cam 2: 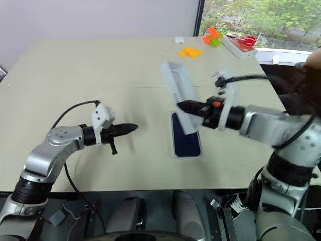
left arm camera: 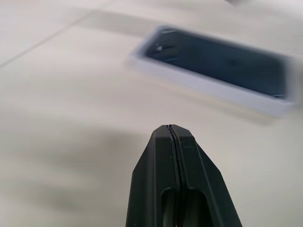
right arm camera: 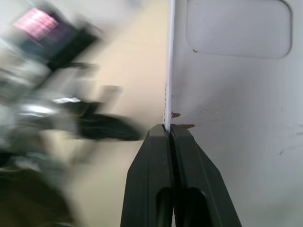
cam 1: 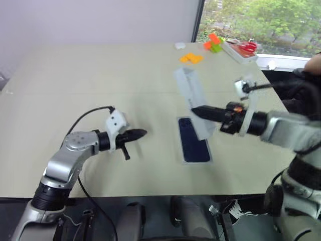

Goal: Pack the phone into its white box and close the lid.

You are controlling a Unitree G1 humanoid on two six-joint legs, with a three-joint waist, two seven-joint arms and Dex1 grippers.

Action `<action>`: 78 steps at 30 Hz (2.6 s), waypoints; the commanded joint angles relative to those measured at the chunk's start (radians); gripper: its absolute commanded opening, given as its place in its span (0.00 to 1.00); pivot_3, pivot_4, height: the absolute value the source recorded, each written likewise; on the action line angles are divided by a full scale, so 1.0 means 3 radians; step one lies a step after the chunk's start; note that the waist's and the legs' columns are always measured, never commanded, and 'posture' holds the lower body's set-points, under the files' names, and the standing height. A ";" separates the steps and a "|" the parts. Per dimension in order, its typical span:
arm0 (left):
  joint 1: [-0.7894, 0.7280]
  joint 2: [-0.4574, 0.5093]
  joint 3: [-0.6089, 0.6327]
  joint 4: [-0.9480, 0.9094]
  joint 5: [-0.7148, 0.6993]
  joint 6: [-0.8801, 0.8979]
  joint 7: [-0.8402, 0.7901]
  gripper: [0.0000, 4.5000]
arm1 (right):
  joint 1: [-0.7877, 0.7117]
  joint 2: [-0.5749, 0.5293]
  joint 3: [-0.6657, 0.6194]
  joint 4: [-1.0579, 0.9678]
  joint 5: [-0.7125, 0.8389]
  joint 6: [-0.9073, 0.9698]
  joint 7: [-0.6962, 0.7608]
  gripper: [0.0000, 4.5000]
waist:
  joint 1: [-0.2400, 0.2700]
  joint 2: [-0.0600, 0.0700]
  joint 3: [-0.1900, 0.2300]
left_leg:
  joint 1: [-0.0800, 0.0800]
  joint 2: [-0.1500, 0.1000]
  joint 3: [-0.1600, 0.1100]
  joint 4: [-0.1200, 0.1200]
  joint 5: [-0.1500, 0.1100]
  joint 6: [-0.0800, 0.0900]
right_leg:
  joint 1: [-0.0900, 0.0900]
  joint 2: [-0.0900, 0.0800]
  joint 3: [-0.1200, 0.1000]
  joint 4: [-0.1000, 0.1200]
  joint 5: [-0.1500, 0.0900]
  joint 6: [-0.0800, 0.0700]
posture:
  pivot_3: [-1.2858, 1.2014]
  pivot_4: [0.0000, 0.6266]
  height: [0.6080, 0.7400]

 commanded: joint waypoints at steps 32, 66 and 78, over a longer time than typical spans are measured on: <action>-0.0315 -0.0478 -0.0454 -0.0061 0.0151 -0.0071 0.0124 0.00 | 0.0449 -0.0062 0.0657 0.0092 0.0841 -0.1087 -0.1499 0.64 | -0.0015 -0.0001 -0.0002 | -0.0005 -0.0006 0.0020 0.0002 -0.0001 0.0003 | -0.0020 -0.0005 0.0030 -0.0001 0.0008 0.0013 | 0.52 0.24 0.89; -0.0139 -0.0179 -0.0415 -0.0432 0.0096 0.0664 0.0442 0.00 | 0.0303 -0.1724 0.1185 -0.0131 -0.3145 -0.1319 0.1731 0.00 | 0.0005 -0.0004 -0.0004 | -0.0002 -0.0006 0.0024 0.0002 -0.0005 0.0009 | -0.0016 0.0000 0.0030 -0.0005 0.0002 0.0023 | 0.52 0.24 0.89; -0.0440 -0.0567 -0.1161 -0.0179 0.0487 0.0685 0.0538 0.00 | 0.0371 -0.1679 0.1436 -0.0160 -0.4039 -0.1534 0.2144 0.00 | -0.0012 -0.0005 -0.0004 | -0.0001 -0.0010 0.0025 0.0004 -0.0005 0.0009 | -0.0014 0.0006 0.0027 -0.0003 0.0004 0.0019 | 0.52 0.24 0.89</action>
